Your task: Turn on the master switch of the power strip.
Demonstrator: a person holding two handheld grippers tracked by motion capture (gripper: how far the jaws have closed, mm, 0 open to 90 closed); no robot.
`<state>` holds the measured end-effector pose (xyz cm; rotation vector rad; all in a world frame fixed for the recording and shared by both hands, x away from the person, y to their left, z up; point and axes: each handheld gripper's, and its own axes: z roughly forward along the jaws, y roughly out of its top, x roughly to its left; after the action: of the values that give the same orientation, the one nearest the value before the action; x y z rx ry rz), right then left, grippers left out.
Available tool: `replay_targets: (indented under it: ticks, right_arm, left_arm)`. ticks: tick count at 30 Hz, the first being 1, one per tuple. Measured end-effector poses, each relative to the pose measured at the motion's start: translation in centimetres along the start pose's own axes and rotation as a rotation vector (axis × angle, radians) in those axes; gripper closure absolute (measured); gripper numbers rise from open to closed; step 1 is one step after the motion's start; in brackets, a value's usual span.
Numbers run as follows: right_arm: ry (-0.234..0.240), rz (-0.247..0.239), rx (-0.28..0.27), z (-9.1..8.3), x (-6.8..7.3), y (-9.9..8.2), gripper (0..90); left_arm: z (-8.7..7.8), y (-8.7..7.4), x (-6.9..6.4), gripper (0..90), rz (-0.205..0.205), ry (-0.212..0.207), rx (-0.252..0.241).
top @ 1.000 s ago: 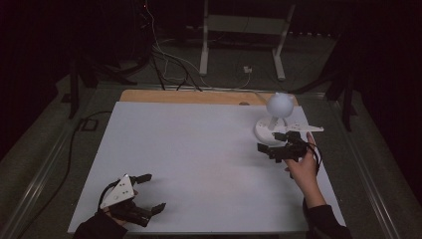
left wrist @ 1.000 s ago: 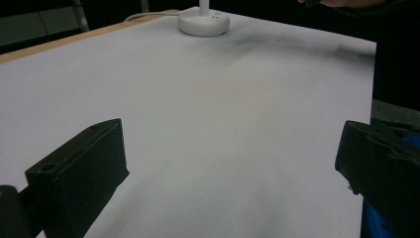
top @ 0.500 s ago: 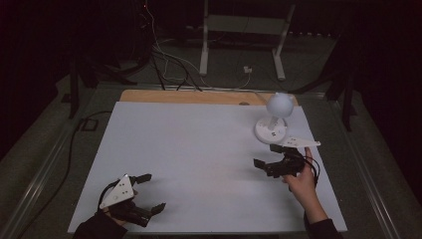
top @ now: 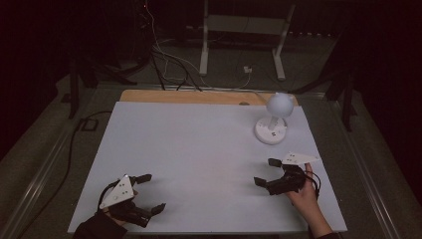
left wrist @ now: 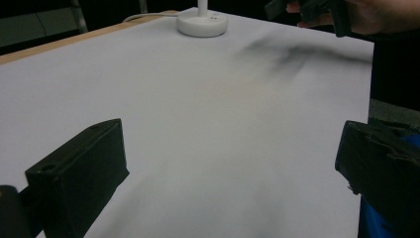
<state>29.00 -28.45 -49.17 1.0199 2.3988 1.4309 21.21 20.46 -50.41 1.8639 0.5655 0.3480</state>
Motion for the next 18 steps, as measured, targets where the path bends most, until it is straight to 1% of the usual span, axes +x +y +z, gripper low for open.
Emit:
replay_targets:
  ticks: [2, 4, 6, 9, 11, 14, 15, 17, 18]
  right_arm:
    - [0.0, -0.004, 0.004, -0.1, 0.2, -0.5, 0.0]
    - [0.01, -0.014, 0.019, -0.1, 0.3, -1.0, 0.0]
    - [0.005, -0.035, 0.044, -0.1, 0.3, -1.5, 0.0]
    - [0.005, -0.056, 0.047, -0.3, 0.4, -2.1, 0.0]
    - [0.007, -0.057, 0.047, -0.5, 0.5, -2.4, 0.0]
    - [-0.002, -0.052, 0.062, -0.7, 0.5, -3.0, 0.0]
    - [-0.003, -0.048, 0.074, -0.8, 0.5, -3.2, 0.0]
    - [-0.031, -0.065, 0.107, -0.8, 0.5, -3.6, 0.0]
    - [-0.041, -0.069, 0.113, -0.8, 0.5, -3.7, 0.0]
  left_arm:
    - [0.0, 0.0, 0.0, 0.0, 0.0, 0.0, 0.001]
    - [0.0, 0.0, 0.0, 0.0, 0.0, 0.0, 0.0]
    - [0.0, 0.0, 0.0, 0.0, 0.001, 0.0, 0.001]
    - [0.0, 0.0, 0.0, 0.0, 0.002, 0.0, 0.001]
    - [0.0, 0.0, 0.0, 0.0, 0.0, -0.001, 0.001]
    - [0.0, 0.0, -0.1, 0.0, 0.002, 0.0, 0.004]
    - [0.0, 0.0, -0.1, 0.0, 0.002, -0.001, 0.005]
    - [0.1, 0.0, -0.1, 0.0, 0.003, -0.001, 0.006]
    - [0.1, 0.0, -0.1, 0.0, 0.004, -0.001, 0.007]
